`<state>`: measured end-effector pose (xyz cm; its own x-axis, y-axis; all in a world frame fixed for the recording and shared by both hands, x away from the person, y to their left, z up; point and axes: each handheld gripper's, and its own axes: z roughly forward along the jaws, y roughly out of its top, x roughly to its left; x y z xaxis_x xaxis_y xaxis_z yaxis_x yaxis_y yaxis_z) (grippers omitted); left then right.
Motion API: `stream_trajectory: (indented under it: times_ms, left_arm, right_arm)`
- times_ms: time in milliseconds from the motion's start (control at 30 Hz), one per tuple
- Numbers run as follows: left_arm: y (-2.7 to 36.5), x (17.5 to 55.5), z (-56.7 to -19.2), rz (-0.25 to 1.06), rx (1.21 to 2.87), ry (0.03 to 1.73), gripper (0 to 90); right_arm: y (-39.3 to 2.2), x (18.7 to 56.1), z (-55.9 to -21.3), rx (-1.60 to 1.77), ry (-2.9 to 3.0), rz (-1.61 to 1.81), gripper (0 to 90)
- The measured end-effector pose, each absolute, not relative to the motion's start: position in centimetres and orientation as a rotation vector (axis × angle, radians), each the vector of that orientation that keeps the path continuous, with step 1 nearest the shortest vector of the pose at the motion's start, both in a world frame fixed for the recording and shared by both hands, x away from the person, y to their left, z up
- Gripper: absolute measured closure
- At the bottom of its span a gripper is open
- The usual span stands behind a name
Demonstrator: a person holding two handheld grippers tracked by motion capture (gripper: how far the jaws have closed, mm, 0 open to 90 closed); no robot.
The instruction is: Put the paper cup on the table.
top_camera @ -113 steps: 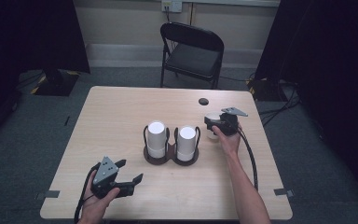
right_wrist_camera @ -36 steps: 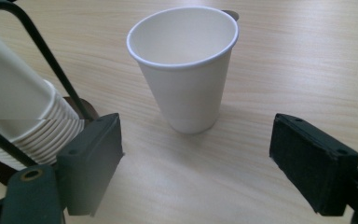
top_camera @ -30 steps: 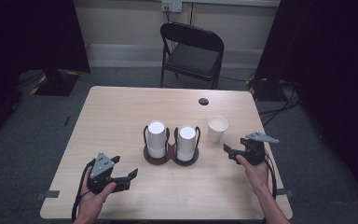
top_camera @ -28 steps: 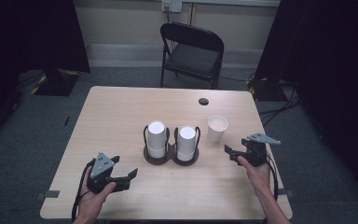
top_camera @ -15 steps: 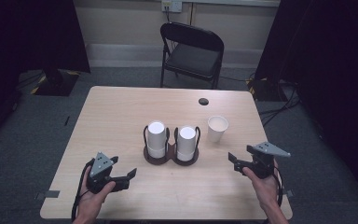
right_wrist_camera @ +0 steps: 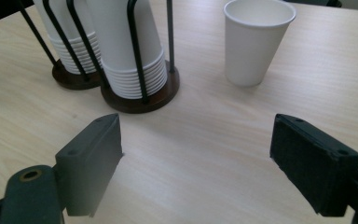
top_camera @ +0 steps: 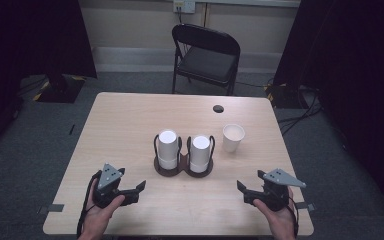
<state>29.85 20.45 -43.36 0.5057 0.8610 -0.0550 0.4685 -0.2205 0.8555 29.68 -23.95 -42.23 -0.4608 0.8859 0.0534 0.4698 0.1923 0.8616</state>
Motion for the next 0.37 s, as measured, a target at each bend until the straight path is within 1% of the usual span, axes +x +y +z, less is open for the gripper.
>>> stream_trajectory:
  times_ms: [367]
  left_arm:
    - [20.0,29.9,-43.7,0.567,1.88,1.104,15.9]
  right_arm:
    - [-23.7,28.6,-43.9,1.292,2.0,1.187,16.3]
